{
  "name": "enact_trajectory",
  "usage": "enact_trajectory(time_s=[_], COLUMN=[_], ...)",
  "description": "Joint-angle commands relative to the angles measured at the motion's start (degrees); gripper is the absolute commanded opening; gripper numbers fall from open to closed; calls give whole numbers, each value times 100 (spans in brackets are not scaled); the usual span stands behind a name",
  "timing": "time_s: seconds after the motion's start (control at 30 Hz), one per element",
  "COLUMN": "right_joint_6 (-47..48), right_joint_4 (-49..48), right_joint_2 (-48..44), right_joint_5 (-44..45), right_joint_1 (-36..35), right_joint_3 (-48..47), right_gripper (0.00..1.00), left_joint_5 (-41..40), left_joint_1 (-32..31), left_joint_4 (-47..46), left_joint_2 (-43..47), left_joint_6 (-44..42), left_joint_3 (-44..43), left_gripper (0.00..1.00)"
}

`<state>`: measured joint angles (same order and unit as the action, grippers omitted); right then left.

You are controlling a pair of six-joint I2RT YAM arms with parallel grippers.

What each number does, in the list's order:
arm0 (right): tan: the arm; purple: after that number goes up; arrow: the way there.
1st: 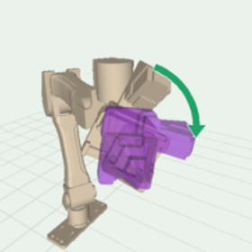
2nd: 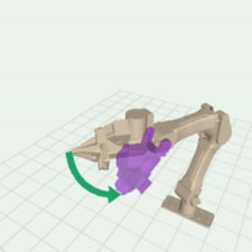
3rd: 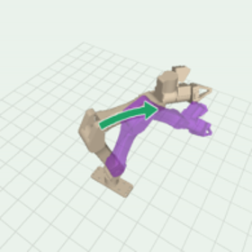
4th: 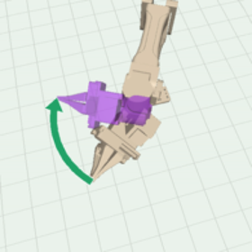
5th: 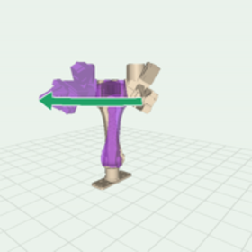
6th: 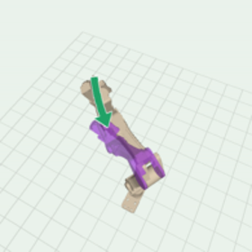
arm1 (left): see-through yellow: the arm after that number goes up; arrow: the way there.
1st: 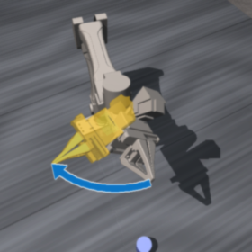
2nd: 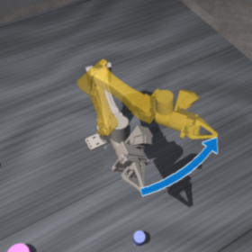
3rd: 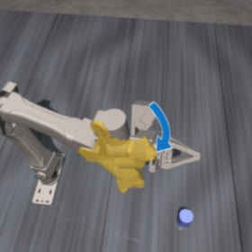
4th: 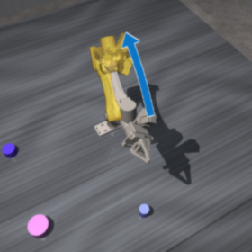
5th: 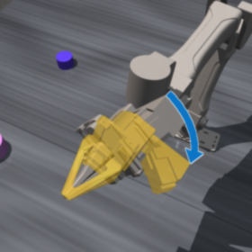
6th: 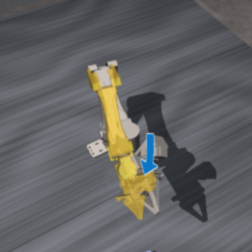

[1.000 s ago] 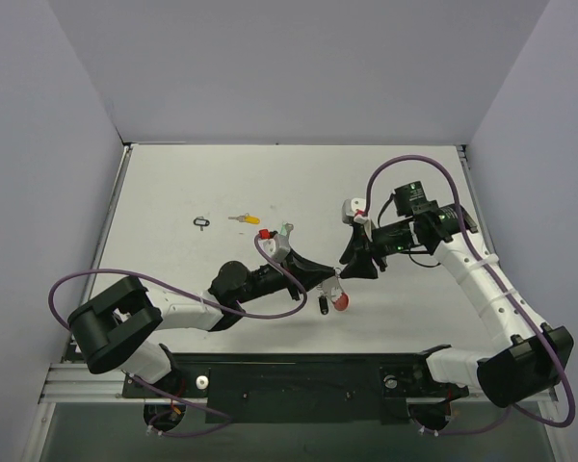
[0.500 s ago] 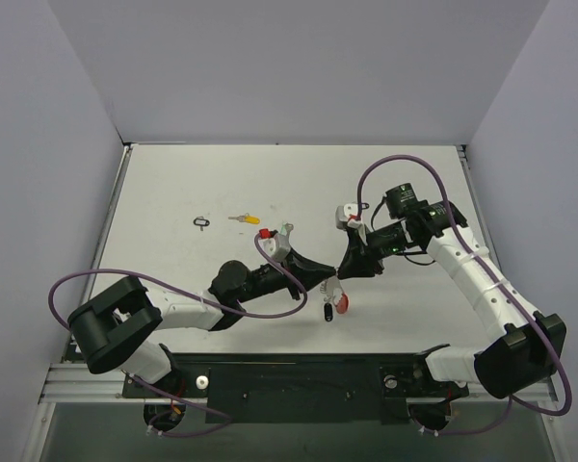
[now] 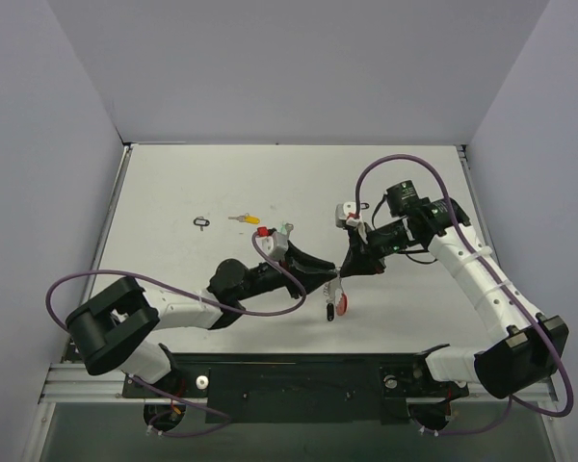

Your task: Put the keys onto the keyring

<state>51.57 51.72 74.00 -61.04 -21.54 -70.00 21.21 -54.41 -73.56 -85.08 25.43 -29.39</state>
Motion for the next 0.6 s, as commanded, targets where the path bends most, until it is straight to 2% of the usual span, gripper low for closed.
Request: enact_trajectory(time_s=[0.0, 0.03, 0.1, 0.13, 0.17, 0.2, 0.3, 0.47, 0.57], right_joint_6=[-226, -209, -43, 228, 344, 519, 696, 714, 714], right_joint_4=[241, 285, 574, 889, 1066, 1320, 1674, 1780, 1771], right_joint_2=[-34, -34, -8, 53, 158, 211, 439, 546, 528], right_joint_5=[371, 477, 785, 1038, 1145, 1321, 1559, 1639, 1639], right_joint_1=[-43, -69, -122, -157, -236, -271, -368, -395, -395], right_joint_3=[-295, -313, -453, -601, -672, -838, -1051, -1148, -1130], right_gripper=[0, 0, 0, 0, 0, 0, 0, 0, 0], left_joint_5=[339, 375, 532, 637, 708, 700, 639, 314, 269], left_joint_1=[141, 168, 229, 238, 221, 194, 89, -157, -236], left_joint_4=[-162, 41, 1076, 2159, 2710, 3803, 4936, 4790, 4396], left_joint_2=[464, 579, 904, 1149, 1343, 1397, 1520, 1398, 1187], left_joint_6=[68, -20, -404, -607, -1166, -1389, -2215, -3025, -3053], left_joint_3=[-234, -234, -391, -532, -811, -980, -1384, -1447, -1473], left_gripper=[40, 47, 52, 53, 57, 57, 58, 55, 52])
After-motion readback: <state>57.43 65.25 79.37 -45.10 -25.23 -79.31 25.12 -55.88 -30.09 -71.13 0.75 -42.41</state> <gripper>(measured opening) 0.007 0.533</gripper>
